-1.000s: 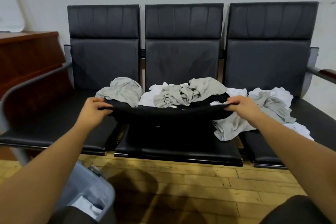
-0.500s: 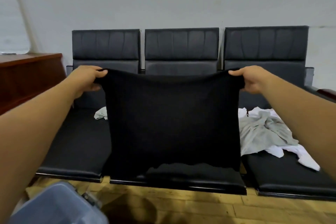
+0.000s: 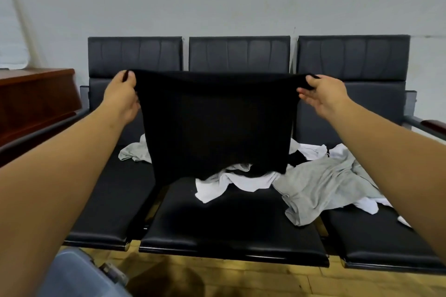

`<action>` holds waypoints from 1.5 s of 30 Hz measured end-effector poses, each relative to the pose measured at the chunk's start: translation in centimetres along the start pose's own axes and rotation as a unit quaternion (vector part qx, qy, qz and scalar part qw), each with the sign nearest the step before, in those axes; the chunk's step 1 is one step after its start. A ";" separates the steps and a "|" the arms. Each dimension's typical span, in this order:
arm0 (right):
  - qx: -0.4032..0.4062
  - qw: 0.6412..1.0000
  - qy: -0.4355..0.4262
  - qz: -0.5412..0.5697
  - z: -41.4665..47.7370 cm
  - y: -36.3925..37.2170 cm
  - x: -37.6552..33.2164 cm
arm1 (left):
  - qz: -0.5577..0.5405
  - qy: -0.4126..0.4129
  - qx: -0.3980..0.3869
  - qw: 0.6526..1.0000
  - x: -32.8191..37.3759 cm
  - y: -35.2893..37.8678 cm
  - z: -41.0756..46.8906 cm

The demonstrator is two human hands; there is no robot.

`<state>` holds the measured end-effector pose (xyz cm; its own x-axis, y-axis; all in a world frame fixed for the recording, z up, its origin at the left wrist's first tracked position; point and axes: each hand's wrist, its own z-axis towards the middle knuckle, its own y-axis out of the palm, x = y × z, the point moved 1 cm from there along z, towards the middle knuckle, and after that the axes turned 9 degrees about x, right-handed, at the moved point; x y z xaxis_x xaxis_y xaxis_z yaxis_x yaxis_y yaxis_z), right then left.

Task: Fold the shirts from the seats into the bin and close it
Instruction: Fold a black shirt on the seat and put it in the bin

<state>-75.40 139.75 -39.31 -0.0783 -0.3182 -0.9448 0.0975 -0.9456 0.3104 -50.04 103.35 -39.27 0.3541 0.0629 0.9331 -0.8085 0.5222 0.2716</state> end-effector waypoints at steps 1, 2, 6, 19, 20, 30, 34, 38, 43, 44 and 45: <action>0.009 1.000 -0.016 -0.009 -0.3 -0.5 0.0 | -0.015 0.012 -0.013 1.000 0.1 -0.3 -0.2; 0.019 0.999 -0.029 -0.018 -0.9 -1.2 0.3 | -0.028 0.015 -0.024 0.999 -0.3 -0.8 -0.4; 0.033 0.998 -0.021 -0.045 -3.4 -4.9 4.7 | -0.010 -0.026 -0.039 0.999 -4.0 -4.8 -3.4; -0.186 0.936 0.256 -0.155 -12.2 -12.9 16.7 | 0.123 -0.310 -0.181 0.925 -14.8 -14.0 -15.4; -0.197 0.930 0.266 -0.158 -12.3 -12.9 16.7 | 0.127 -0.311 -0.193 0.922 -14.8 -14.0 -15.5; -0.210 0.903 0.333 -0.172 -11.8 -12.8 17.1 | 0.171 -0.326 -0.236 0.899 -16.2 -14.8 -15.0; -0.215 0.911 0.309 -0.171 -10.9 -11.6 17.6 | 0.190 -0.278 -0.218 0.916 -16.3 -14.0 -14.2; -0.180 0.928 0.278 -0.169 -8.6 -9.9 18.4 | 0.191 -0.238 -0.178 0.935 -16.9 -12.8 -11.6; -0.054 0.953 0.221 -0.200 -4.4 -8.0 21.9 | 0.229 -0.203 -0.041 0.951 -20.1 -10.2 -7.8; -0.023 0.954 0.200 -0.221 -3.9 -7.7 22.8 | 0.239 -0.197 -0.007 0.951 -21.4 -10.0 -7.0; -0.001 0.951 0.180 -0.251 -3.7 -7.4 23.8 | 0.265 -0.185 0.023 0.946 -22.8 -10.0 -6.4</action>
<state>-74.35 139.42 -64.46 0.2288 0.2175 -0.9489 0.1387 -0.9721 -0.1894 -47.03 102.10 -64.72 -0.2895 -0.0001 0.9572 -0.8484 0.4631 -0.2565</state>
